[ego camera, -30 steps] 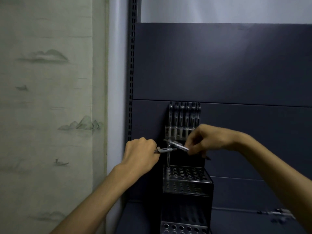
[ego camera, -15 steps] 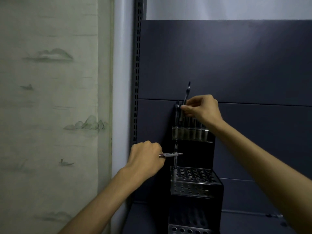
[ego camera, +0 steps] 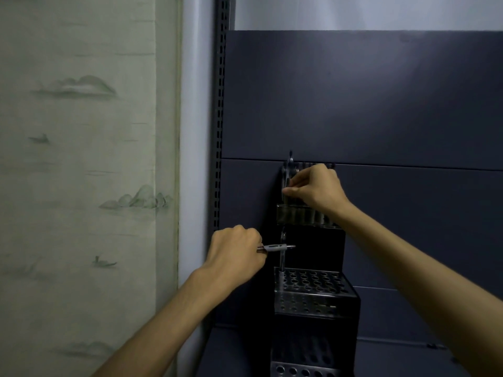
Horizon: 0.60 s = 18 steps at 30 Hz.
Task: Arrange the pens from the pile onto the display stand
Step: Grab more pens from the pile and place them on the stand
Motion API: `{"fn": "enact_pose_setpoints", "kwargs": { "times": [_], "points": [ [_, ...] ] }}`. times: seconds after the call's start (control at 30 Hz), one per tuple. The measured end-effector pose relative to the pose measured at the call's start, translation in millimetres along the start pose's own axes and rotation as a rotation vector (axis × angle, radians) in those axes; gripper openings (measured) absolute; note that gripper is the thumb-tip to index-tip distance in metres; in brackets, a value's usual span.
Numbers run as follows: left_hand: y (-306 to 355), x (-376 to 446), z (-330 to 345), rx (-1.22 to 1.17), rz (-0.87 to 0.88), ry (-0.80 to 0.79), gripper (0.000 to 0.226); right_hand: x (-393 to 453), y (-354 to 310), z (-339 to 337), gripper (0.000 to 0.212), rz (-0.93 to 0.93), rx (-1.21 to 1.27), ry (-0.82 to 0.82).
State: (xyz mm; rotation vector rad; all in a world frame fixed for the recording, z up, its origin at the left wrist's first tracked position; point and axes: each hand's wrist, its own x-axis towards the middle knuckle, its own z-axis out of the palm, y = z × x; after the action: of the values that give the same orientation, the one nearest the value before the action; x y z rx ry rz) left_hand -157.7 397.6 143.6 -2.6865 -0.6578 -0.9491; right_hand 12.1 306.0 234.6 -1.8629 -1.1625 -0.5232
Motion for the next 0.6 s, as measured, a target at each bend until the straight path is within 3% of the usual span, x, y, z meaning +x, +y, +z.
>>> {"fn": "enact_pose_setpoints", "kwargs": {
  "times": [0.1, 0.43, 0.6],
  "points": [
    [3.0, -0.3, 0.8, 0.000, -0.001, 0.001, 0.019, -4.7, -2.6, 3.6, 0.016, 0.016, -0.076, -0.053],
    [5.3, -1.2, -1.0, -0.002, 0.001, -0.001, 0.015, -9.2, 2.6, 8.8, 0.025, 0.078, -0.036, -0.083],
    [5.3, -1.8, -1.6, -0.004, -0.015, 0.006, 0.023, -24.7, -1.5, -1.8, 0.017, -0.093, -0.063, 0.050]
  ]
}}
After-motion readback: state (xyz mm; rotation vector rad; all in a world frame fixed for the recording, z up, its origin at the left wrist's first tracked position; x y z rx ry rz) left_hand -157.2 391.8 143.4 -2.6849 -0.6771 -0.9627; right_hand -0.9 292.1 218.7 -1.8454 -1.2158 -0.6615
